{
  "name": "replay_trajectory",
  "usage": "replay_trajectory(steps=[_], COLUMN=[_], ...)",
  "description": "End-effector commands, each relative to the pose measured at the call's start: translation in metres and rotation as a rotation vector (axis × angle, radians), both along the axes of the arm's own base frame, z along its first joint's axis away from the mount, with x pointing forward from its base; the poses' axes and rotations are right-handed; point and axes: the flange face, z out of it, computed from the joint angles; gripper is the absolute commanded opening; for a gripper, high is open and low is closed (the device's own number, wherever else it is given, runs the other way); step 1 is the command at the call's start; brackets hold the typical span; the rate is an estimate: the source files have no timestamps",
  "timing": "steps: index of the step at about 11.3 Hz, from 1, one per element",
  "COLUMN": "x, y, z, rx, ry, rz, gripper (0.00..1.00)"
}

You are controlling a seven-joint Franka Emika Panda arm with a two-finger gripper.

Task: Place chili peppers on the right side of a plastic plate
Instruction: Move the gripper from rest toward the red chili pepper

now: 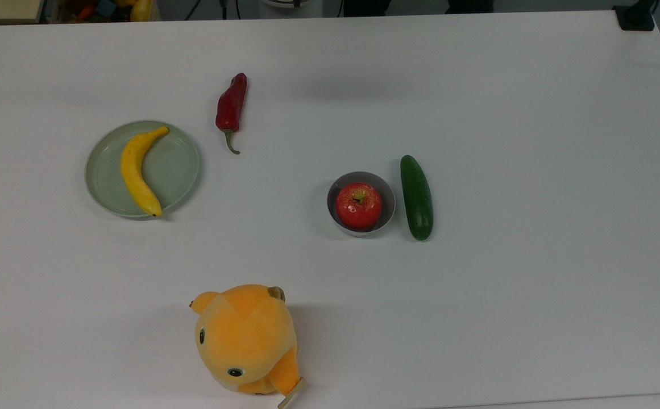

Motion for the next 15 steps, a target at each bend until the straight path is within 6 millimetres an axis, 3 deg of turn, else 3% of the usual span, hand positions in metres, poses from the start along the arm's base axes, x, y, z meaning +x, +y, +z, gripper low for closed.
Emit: replay_trajectory(steps=[1,3,5,9,11,15], x=[-0.013,-0.014,-0.016,-0.025,-0.039,-0.053], y=[-0.002,-0.009,-0.020,-0.048,-0.062,-0.086], z=[-0.008,-0.017,-0.040,-0.111,-0.153,-0.221], rx=[-0.011,-0.015,-0.018,-0.036,-0.037,-0.029], ry=[0.042,0.071,0.117,0.252,0.338,0.323], rz=[0.033,0.020,0.027,0.159,0.140,0.080], gripper=[1.00,1.00,1.00,1.00,1.00,1.00])
